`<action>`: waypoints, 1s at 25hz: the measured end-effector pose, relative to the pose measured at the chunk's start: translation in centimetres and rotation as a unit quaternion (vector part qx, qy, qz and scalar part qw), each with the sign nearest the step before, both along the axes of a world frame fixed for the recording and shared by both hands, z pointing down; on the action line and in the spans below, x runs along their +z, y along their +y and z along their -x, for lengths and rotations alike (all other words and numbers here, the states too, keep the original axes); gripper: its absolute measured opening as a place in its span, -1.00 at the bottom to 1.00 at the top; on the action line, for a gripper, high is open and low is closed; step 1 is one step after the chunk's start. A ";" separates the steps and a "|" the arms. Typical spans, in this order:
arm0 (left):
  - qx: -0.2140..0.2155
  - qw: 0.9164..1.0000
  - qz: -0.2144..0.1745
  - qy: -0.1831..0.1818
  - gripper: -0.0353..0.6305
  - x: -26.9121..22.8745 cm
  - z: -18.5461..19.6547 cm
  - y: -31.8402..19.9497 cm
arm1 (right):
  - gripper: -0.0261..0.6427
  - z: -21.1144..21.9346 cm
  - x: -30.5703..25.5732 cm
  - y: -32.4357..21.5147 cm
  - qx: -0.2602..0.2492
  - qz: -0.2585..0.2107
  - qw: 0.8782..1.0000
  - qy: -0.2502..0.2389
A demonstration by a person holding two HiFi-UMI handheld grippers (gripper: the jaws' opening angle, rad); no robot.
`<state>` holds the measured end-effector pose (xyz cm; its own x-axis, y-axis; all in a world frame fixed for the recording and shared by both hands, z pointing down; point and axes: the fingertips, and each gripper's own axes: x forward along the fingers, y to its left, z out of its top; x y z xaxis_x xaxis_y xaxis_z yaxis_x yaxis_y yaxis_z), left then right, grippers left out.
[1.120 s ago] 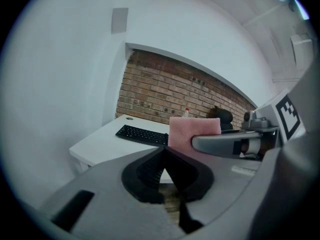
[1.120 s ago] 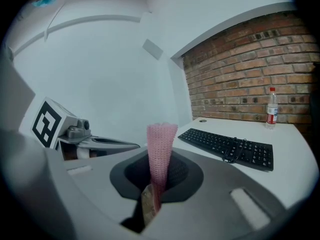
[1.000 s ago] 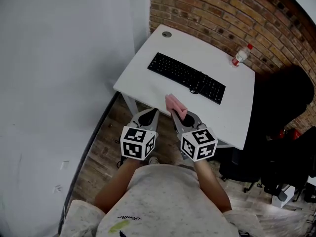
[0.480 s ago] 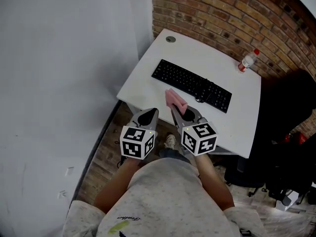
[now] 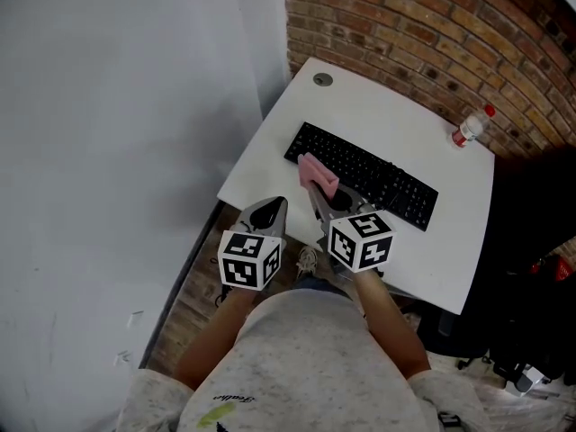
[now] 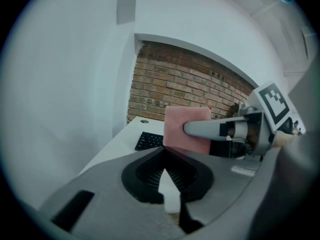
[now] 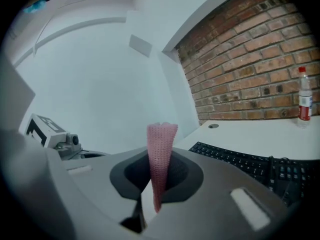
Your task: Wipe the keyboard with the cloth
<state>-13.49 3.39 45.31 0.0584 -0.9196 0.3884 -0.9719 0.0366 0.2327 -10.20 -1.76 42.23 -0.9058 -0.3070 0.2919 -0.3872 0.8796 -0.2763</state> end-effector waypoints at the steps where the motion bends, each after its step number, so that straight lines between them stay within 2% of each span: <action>1: -0.002 1.000 0.003 0.000 -0.90 0.1 0.4 -0.7 | -0.84 0.5 0.2 -0.8 0.000 0.006 1.000 -0.001; 14: -0.018 0.999 0.047 0.006 -0.90 2.0 4.6 -10.3 | -0.84 6.0 3.3 -11.0 0.004 0.098 0.995 -0.021; 25: -0.017 0.996 0.081 0.013 -0.90 3.7 6.2 -15.0 | -0.84 9.1 7.2 -15.1 0.013 0.208 0.977 -0.041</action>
<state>-19.67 -11.66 49.04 0.0410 -0.8464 0.5310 -0.9631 0.1081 0.2466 -19.33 -16.87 49.45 -0.9248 -0.2006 0.3232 -0.3695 0.6753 -0.6384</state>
